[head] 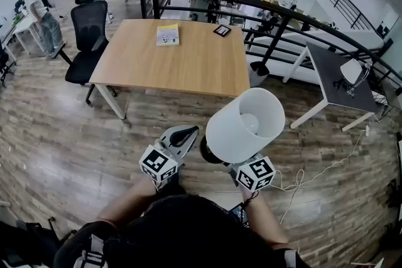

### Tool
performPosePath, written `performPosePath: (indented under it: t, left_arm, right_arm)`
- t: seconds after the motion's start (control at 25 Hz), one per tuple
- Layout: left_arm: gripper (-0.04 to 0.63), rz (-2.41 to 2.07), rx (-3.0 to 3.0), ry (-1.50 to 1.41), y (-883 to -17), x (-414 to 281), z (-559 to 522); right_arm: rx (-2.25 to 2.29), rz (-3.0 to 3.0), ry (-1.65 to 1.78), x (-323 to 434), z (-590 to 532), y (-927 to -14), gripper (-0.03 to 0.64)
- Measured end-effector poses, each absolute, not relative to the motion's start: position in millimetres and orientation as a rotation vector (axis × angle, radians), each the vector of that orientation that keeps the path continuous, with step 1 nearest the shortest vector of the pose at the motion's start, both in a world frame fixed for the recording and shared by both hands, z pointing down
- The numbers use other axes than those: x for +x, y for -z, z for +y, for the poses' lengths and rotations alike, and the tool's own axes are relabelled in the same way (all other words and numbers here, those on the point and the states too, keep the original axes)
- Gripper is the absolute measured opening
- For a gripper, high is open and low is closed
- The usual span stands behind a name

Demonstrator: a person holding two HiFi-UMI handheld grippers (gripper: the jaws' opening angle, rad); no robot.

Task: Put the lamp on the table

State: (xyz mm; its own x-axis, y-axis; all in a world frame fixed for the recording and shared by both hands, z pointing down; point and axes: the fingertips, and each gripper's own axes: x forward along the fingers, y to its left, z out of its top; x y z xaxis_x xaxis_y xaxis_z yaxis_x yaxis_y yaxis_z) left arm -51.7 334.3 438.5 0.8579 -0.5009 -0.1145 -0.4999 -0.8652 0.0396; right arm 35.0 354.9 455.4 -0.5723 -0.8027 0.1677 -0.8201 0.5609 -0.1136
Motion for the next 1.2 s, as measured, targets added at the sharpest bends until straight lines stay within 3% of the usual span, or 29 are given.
performPosePath:
  t: [0.6,1.2]
  left_arm:
    - [0.008,-0.738,3.021,0.225,-437,-97,196]
    - [0.008,-0.669,3.024,0.199,-441,-145,126]
  right_arm:
    - [1.498,-2.632,-0.284,-3,227,-460,0.107]
    - [1.555,-2.621,-0.312,-55,149,-463,0.107]
